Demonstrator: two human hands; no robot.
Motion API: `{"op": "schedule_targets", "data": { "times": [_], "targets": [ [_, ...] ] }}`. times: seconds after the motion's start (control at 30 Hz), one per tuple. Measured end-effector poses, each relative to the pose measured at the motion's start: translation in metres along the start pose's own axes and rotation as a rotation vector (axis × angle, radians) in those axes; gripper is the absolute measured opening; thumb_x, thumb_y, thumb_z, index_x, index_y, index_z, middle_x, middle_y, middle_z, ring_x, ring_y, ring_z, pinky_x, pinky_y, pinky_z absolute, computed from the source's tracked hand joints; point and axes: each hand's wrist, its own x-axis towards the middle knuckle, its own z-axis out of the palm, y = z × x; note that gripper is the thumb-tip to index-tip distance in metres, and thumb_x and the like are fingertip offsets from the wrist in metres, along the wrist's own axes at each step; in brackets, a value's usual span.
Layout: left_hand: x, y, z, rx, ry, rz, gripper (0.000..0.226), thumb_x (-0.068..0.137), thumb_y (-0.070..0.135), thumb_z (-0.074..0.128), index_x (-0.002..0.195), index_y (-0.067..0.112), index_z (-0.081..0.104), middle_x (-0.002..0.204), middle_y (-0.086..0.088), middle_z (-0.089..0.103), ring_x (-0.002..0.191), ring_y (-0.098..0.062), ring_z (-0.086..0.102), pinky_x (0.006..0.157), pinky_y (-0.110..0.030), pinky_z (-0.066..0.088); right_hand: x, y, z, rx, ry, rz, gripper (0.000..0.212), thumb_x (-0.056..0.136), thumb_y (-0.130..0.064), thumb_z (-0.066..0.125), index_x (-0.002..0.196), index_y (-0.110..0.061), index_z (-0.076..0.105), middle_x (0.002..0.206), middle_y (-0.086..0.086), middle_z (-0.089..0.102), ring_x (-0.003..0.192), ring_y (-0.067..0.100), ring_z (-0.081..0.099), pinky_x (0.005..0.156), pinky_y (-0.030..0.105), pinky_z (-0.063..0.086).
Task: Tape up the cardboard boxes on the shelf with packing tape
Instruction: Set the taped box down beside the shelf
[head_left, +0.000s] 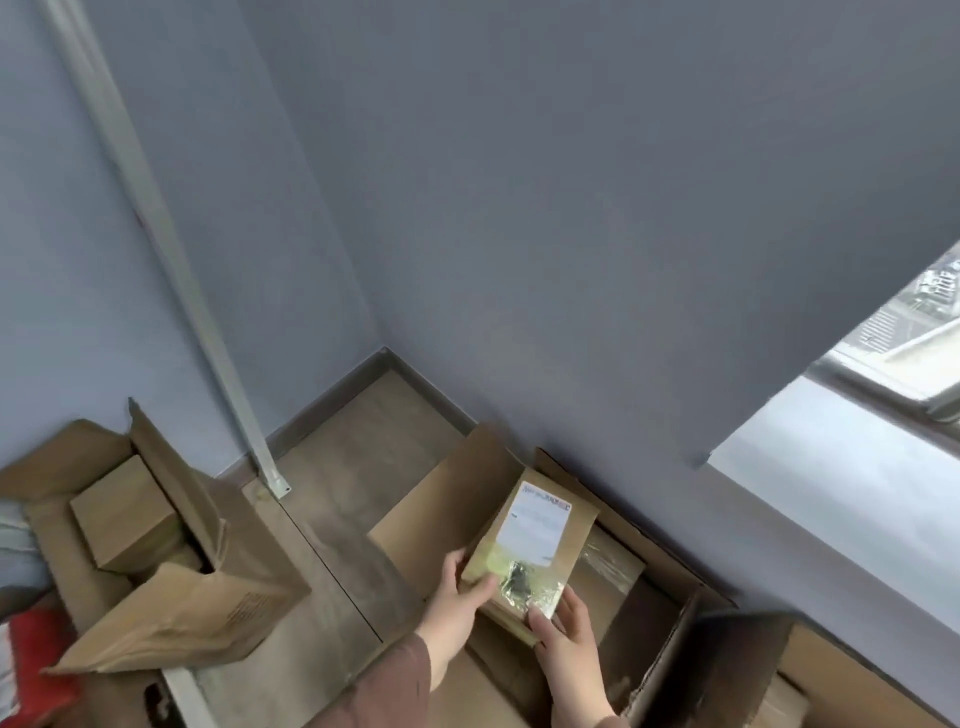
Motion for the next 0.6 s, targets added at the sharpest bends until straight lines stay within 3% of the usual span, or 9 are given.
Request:
{"op": "schedule_targets", "data": {
  "times": [0.1,0.3,0.5,0.6],
  "targets": [
    [0.033,-0.006,-0.005,0.055,-0.006,0.008,0.027,0.102,0.035,0.062,0.125,0.038,0.050,0.128,0.008,0.065,0.121,-0.007,0.055,0.095,-0.030,0.037,0.025,0.003,0.009,-0.009,-0.006,-0.006,0.059,0.096,-0.003,0.067,0.146,-0.023,0.046,0.138,0.003,0.062,0.130,0.023,0.056,0.115,0.043,0.039],
    [0.076,-0.012,-0.008,0.100,0.004,0.058,0.022,0.104,0.031,0.059,0.125,0.038,0.054,0.120,0.014,0.069,0.115,0.002,0.059,0.082,-0.013,0.039,0.059,0.016,0.019,-0.088,0.036,-0.022,0.063,0.094,-0.004,0.070,0.148,-0.020,0.041,0.143,0.004,0.057,0.129,0.031,0.058,0.115,0.056,0.041],
    [0.099,-0.013,-0.007,0.142,0.006,0.060,0.024,0.106,0.035,0.055,0.128,0.042,0.049,0.124,0.014,0.064,0.117,0.001,0.055,0.094,-0.026,0.038,0.073,0.016,0.021,-0.114,0.051,-0.040,0.065,0.093,-0.003,0.070,0.148,-0.020,0.040,0.143,0.004,0.055,0.129,0.027,0.057,0.115,0.052,0.042],
    [0.103,-0.014,-0.008,0.131,0.001,0.040,0.029,0.104,0.038,0.056,0.132,0.042,0.049,0.124,0.015,0.064,0.117,-0.001,0.055,0.083,-0.020,0.041,0.074,0.015,0.023,-0.134,0.070,-0.033,0.065,0.093,-0.003,0.070,0.148,-0.020,0.040,0.143,0.005,0.055,0.128,0.027,0.057,0.115,0.051,0.043]
  ]
}}
